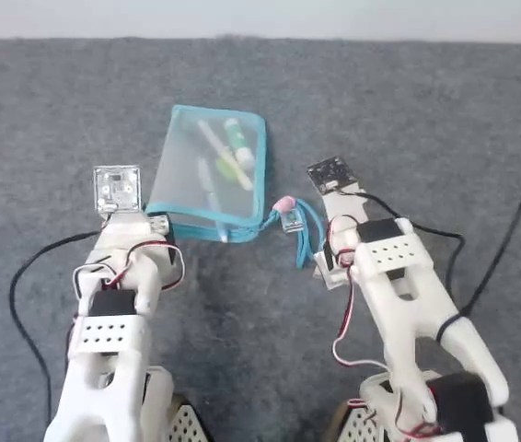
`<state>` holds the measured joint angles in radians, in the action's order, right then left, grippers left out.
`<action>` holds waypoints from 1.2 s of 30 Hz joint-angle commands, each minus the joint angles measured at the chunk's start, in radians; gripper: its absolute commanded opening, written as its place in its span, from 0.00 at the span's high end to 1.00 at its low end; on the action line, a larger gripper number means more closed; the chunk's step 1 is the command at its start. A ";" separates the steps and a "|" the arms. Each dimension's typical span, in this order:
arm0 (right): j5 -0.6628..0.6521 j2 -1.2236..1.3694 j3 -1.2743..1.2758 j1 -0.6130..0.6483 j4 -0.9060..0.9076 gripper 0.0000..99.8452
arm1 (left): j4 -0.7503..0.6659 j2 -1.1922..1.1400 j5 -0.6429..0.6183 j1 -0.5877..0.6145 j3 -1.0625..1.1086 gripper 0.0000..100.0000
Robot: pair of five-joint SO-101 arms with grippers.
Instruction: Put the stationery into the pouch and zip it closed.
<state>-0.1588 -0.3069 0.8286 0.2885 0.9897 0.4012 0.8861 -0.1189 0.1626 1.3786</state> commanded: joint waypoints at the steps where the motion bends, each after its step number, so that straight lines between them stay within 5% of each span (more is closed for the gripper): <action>1: 0.014 0.013 -0.009 -0.007 -0.028 0.83 | 0.002 0.037 -0.006 0.009 -0.047 0.99; 36: 0.269 0.028 0.000 0.056 -0.208 0.83 | -0.003 0.043 -0.005 -0.032 -0.031 0.99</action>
<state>0.0944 -0.2731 0.8316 0.3330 0.8239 0.4012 0.8861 -0.1189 0.1396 1.3786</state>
